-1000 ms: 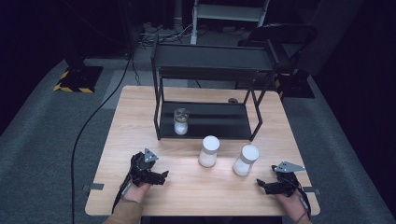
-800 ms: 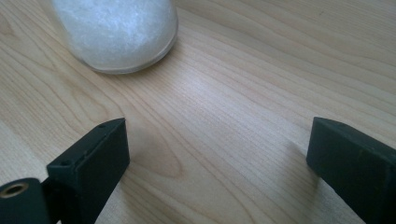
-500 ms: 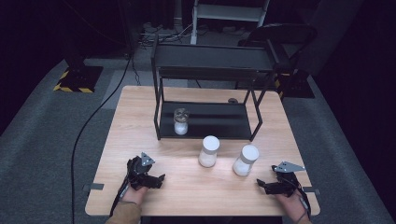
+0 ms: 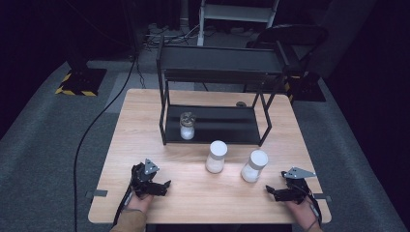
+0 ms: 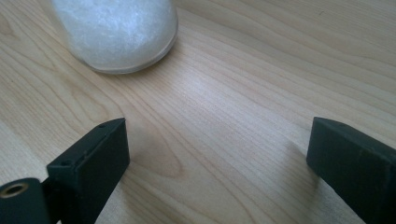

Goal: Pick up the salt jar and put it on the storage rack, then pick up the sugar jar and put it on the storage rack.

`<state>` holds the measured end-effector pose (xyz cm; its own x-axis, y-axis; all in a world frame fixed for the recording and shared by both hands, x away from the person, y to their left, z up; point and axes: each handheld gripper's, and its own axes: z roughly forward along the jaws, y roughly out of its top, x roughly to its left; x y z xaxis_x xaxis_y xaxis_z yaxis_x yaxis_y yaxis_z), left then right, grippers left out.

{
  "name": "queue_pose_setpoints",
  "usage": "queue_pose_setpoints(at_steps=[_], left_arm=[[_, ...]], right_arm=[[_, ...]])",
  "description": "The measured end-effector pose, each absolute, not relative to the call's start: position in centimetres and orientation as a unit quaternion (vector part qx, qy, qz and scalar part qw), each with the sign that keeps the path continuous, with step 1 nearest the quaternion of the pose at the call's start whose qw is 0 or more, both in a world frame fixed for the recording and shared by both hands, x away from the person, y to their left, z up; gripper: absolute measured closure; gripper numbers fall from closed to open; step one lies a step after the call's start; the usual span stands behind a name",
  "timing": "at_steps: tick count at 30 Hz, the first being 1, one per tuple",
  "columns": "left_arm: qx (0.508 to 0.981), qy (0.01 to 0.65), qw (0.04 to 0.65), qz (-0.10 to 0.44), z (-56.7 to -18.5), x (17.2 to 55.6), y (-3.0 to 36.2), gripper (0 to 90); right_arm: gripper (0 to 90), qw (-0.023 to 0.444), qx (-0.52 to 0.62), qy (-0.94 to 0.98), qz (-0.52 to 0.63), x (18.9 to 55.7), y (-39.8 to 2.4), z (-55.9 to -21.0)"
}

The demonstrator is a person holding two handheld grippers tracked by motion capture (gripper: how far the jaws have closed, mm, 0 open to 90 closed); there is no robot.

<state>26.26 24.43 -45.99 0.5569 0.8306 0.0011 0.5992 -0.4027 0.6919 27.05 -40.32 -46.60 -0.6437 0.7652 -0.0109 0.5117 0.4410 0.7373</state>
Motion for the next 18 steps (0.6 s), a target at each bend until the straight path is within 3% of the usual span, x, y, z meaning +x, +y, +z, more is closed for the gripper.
queue_pose_setpoints(at_steps=[18], left_arm=[[0.819, 0.436, 0.329, 0.175, -45.99, 26.41, 24.45, 0.0]], right_arm=[[5.2, 0.171, 0.387, 0.825, 0.374, 26.81, -40.53, -46.16]])
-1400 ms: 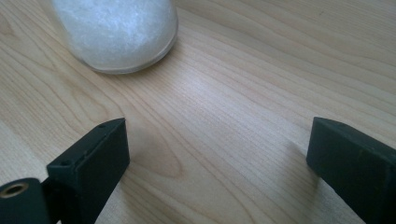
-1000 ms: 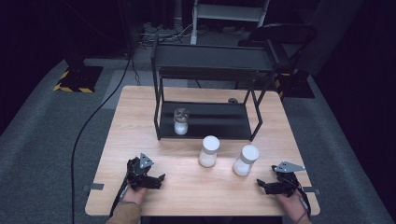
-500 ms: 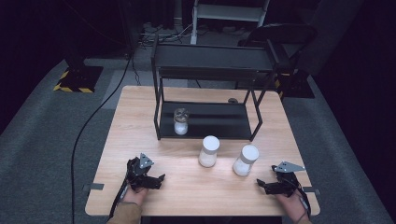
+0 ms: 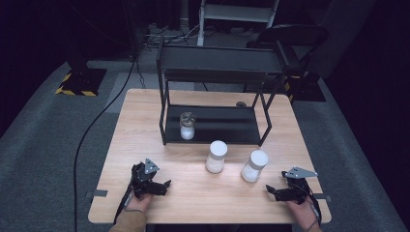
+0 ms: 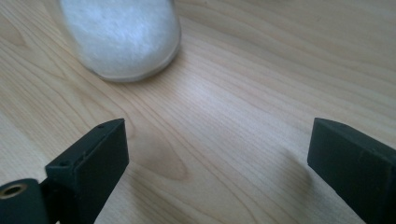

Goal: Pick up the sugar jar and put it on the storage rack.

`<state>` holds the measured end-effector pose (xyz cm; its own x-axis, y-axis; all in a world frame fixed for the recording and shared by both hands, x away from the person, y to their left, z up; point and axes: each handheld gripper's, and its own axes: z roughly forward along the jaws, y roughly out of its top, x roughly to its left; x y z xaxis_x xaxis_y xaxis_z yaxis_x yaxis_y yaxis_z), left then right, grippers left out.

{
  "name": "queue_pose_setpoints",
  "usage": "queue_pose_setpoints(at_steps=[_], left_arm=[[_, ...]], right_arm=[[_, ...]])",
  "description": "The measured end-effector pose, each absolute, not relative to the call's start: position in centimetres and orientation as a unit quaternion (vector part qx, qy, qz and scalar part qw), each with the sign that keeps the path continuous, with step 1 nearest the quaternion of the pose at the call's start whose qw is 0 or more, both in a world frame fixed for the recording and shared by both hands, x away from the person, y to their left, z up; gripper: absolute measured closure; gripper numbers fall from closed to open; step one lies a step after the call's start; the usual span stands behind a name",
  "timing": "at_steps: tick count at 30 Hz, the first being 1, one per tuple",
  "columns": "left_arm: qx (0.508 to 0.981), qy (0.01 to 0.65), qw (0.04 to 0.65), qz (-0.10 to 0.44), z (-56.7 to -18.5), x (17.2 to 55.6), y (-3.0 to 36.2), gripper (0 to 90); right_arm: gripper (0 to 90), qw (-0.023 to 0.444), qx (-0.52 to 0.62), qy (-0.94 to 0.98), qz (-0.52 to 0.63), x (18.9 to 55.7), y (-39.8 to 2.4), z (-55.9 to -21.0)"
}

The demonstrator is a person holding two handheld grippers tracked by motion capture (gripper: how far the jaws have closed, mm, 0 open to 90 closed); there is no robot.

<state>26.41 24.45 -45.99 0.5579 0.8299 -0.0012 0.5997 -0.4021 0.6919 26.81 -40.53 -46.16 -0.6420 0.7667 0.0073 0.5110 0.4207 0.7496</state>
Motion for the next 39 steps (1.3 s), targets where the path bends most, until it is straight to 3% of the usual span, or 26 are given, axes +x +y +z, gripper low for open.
queue_pose_setpoints(at_steps=[24, 39], left_arm=[[0.819, 0.437, 0.329, 0.175, -46.0, 26.4, 24.4, 0.0], [0.818, 0.437, 0.329, 0.176, -46.0, 26.4, 24.4, 0.0]], right_arm=[[6.0, 0.22, 0.338, 0.797, 0.45, 23.2, -40.3, -40.3], [6.0, 0.203, 0.3, 0.805, 0.471, 25.0, -36.1, -38.0]])
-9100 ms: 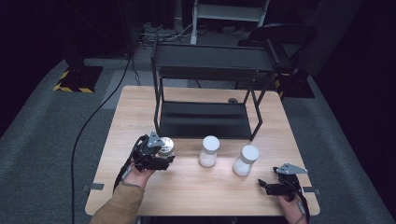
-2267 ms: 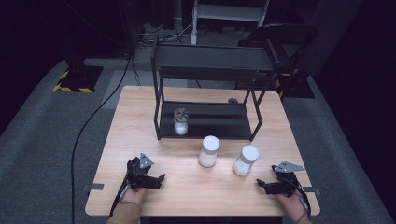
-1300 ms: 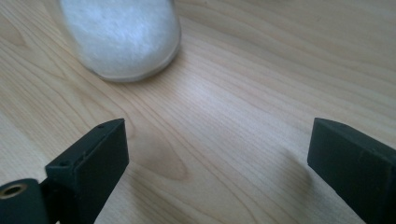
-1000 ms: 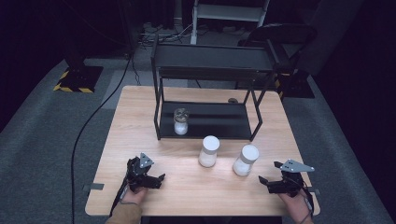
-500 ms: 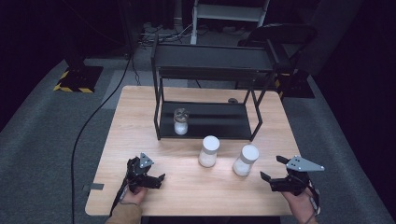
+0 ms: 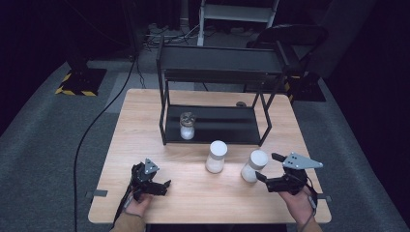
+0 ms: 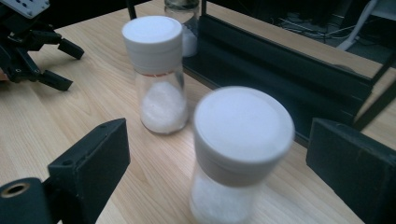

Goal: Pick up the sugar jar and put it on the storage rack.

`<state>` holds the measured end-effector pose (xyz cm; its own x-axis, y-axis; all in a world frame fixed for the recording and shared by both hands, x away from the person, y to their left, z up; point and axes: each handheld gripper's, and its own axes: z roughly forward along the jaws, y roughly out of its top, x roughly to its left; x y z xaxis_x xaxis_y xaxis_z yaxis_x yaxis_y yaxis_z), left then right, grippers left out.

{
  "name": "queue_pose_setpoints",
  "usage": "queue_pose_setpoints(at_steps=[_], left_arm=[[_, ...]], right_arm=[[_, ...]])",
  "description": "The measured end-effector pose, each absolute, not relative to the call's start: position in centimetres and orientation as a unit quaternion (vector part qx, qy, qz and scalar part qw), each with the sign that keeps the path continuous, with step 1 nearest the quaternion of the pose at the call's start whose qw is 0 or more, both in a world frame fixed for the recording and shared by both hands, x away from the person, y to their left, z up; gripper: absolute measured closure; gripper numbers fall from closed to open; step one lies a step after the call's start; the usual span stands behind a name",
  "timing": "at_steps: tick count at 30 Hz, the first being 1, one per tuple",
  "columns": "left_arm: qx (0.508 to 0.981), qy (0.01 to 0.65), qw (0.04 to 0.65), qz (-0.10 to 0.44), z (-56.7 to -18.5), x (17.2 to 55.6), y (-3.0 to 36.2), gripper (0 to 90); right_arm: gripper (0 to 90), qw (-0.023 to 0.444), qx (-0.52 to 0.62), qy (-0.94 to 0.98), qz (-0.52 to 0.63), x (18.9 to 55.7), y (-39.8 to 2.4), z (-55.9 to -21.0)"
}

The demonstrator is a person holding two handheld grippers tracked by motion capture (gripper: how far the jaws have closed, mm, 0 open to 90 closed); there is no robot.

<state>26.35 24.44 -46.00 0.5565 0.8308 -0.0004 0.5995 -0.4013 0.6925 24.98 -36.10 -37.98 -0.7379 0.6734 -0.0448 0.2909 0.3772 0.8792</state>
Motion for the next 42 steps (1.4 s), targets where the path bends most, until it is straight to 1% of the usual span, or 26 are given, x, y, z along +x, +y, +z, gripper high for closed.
queue_pose_setpoints(at_steps=[9, 21, 31, 42], left_arm=[[0.818, 0.437, 0.33, 0.175, -46.0, 26.4, 24.4, 0.0], [0.819, 0.436, 0.33, 0.174, -46.0, 26.4, 24.5, 0.0], [0.819, 0.436, 0.33, 0.174, -46.0, 26.4, 24.5, 0.0], [0.819, 0.436, 0.33, 0.175, -46.0, 26.4, 24.5, 0.0]], right_arm=[[6.0, 0.2, 0.276, 0.821, 0.458, 26.2, -32.5, -36.5], [6.0, 0.198, 0.264, 0.831, 0.448, 27.7, -28.9, -35.3], [6.3, 0.193, 0.257, 0.841, 0.436, 28.9, -26.0, -35.2], [6.7, 0.186, 0.262, 0.844, 0.43, 30.7, -23.8, -35.2]])
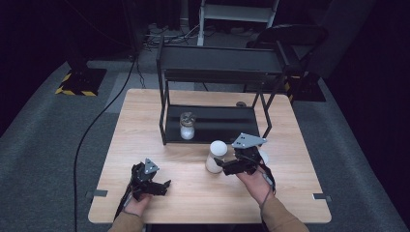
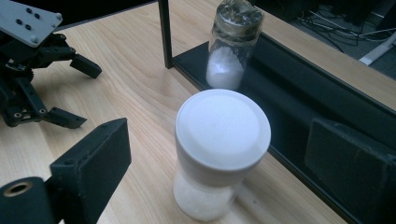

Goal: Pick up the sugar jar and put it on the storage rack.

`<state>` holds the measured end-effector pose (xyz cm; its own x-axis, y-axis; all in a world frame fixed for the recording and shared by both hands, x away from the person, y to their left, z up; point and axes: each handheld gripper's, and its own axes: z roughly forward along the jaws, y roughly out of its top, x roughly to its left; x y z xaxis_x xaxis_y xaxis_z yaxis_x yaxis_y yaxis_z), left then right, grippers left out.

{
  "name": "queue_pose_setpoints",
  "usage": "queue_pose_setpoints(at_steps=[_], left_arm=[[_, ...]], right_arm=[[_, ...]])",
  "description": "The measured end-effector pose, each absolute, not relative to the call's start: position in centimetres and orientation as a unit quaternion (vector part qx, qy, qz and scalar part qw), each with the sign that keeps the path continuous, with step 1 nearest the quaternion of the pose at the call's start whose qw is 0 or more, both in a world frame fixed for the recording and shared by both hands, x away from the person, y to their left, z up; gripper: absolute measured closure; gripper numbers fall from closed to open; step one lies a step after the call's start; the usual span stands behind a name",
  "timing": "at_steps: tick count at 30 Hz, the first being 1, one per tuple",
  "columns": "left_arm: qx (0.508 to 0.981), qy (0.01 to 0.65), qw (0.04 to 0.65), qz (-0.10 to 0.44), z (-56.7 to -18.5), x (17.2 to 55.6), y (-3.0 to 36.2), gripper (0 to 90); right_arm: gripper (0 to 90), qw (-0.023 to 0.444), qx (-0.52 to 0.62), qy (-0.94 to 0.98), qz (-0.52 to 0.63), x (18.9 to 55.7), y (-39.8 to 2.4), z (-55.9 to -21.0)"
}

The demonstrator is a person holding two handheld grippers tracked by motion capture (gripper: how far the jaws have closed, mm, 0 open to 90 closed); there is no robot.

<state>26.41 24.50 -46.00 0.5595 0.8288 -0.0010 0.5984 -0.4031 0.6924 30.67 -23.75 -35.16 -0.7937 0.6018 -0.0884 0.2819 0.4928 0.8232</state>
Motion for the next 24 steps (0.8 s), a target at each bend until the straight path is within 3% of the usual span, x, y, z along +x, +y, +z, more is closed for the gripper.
queue_pose_setpoints(at_steps=[13, 20, 24], left_arm=[[0.819, 0.436, 0.33, 0.174, -46.0, 26.4, 24.5, 0.0], [0.819, 0.436, 0.33, 0.174, -46.0, 26.4, 24.5, 0.0], [0.819, 0.436, 0.33, 0.174, -46.0, 26.4, 24.5, 0.0]], right_arm=[[11.0, 0.175, 0.276, 0.848, 0.418, 32.6, -21.5, -36.8], [20.4, 0.163, 0.288, 0.856, 0.398, 33.5, -21.0, -37.3], [32.6, 0.147, 0.297, 0.857, 0.394, 34.1, -21.2, -37.6]])
